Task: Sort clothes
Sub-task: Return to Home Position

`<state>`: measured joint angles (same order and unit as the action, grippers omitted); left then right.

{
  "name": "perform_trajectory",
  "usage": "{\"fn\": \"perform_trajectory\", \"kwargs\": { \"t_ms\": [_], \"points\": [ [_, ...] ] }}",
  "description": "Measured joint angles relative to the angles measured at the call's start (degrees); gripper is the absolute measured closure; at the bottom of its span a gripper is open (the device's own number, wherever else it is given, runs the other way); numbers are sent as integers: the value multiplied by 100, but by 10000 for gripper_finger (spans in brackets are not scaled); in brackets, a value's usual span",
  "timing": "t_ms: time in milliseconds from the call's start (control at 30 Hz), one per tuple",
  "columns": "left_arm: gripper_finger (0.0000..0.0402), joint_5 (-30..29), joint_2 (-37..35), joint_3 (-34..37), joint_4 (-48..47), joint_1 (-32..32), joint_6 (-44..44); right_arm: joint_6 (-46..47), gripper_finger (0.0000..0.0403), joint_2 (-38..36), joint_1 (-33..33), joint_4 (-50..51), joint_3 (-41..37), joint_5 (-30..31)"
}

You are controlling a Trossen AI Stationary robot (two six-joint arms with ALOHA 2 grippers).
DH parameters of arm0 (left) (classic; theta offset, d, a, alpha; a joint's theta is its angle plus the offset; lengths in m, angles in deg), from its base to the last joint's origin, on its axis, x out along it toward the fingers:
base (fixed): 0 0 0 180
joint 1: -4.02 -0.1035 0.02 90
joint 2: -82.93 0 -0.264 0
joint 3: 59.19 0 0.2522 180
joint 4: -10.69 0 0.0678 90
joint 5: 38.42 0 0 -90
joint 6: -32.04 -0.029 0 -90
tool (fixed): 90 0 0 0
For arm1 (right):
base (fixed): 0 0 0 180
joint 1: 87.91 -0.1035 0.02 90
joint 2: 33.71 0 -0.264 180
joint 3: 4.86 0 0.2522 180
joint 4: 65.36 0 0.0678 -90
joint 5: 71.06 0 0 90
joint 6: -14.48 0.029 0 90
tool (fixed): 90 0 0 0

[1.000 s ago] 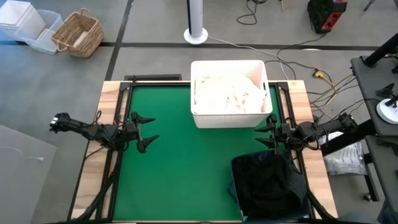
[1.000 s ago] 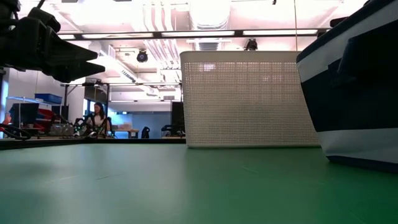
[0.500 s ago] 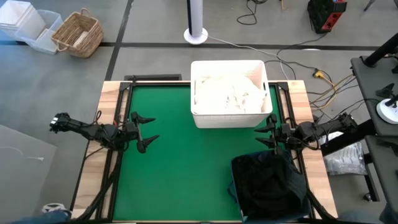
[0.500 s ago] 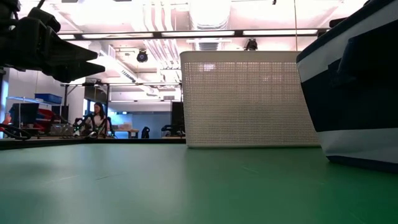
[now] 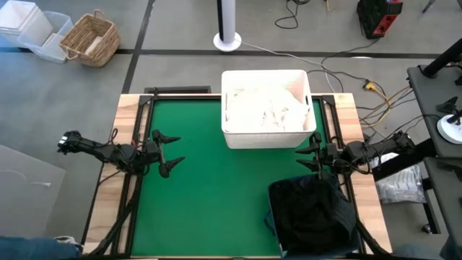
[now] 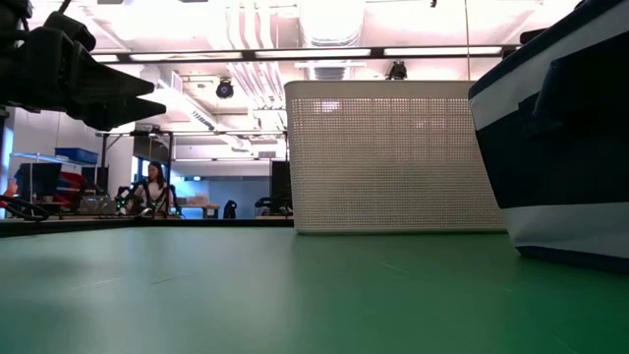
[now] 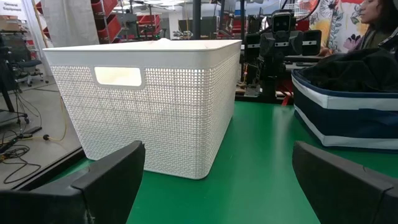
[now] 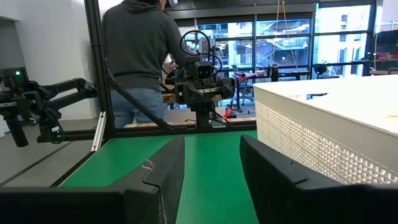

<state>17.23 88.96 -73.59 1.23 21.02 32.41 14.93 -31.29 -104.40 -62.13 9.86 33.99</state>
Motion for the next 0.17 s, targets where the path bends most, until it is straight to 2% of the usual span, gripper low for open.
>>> {"fn": "perform_trajectory", "kwargs": {
  "t_ms": [167],
  "points": [
    [24,0,0,0,0,1,1,0,246,0,1,0,0,0]
  ]
}}
